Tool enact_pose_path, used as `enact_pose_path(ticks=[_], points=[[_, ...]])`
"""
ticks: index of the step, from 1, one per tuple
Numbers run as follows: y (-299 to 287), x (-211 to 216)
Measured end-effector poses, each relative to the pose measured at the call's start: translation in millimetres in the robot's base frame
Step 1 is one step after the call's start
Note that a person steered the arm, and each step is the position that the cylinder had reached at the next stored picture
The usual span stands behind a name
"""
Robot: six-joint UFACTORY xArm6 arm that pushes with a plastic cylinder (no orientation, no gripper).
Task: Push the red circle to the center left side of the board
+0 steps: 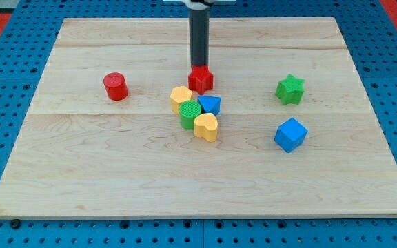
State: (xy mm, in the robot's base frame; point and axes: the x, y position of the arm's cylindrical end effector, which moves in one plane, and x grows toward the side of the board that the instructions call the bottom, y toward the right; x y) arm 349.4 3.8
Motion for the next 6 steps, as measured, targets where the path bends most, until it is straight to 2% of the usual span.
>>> enact_pose_path(ticks=[1,2,3,5,6], points=[[0,24],[0,18],[-32,-15],[-186,47],[-205,30]])
